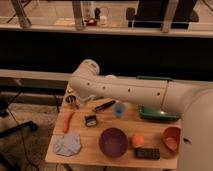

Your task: Place fork in paper cup

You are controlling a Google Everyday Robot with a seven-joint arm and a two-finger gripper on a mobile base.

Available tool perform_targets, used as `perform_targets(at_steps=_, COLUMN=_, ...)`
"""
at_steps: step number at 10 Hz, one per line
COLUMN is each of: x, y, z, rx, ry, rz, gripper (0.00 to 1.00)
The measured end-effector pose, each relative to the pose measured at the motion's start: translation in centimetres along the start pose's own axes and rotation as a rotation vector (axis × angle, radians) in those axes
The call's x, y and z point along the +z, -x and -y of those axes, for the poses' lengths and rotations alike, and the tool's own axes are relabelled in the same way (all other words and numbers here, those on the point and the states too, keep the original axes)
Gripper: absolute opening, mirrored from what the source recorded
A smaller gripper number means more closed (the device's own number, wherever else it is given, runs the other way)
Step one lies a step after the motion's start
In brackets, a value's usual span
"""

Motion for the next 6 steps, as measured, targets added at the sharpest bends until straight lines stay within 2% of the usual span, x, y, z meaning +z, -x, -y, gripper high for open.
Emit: perform_targets(at_steps=6, x=1.1, y=-3.2, z=0.9, rx=0.024, ry=0.002, rz=-0.007, gripper=0.0)
